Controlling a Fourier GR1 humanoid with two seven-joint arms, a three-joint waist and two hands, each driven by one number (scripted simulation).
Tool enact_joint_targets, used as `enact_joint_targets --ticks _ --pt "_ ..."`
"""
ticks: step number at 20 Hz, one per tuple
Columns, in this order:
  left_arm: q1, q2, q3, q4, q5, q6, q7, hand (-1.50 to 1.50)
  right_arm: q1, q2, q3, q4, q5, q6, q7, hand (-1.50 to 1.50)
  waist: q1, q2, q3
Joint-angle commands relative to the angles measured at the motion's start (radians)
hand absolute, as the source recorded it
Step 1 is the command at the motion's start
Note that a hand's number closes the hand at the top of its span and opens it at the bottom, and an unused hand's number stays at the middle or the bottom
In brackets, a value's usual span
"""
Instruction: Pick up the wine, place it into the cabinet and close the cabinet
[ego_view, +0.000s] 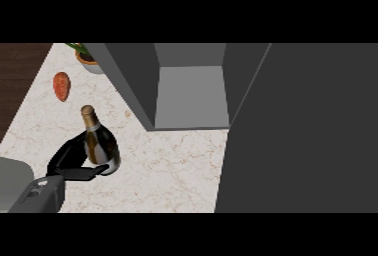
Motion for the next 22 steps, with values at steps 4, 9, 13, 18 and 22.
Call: enact_joint_targets --ticks 4,9,13,18,22 --pt "-0.040 -0.026 0.000 0.039 0.034 -0.192 -0.071 1.50 0.050 -0.024 -0.045 -0.047 -0.075 0.031 0.006 -1.50 -0.006 0.000 0.001" --pt "-0.049 -0.077 0.062 0.066 0.096 -0.042 -0.051 1.50 0.035 0.004 0.005 -0.037 -0.026 0.011 0.004 -1.50 0.005 -0.002 0.001" --pt "0.029 -0.151 0.193 0.038 0.221 0.232 -0.058 1.50 0.016 0.001 -0.028 -0.024 -0.021 -0.004 0.021 -1.50 0.035 -0.011 0.004" --pt "0.088 -0.219 0.173 -0.077 0.247 0.254 -0.091 1.50 0.098 -0.002 -0.013 -0.014 -0.008 0.038 -0.060 -1.50 0.033 -0.012 0.005" --pt "0.082 -0.219 0.159 -0.130 0.276 0.228 -0.053 1.50 0.023 -0.016 -0.061 -0.028 -0.056 0.023 0.012 -1.50 0.031 -0.011 0.004"
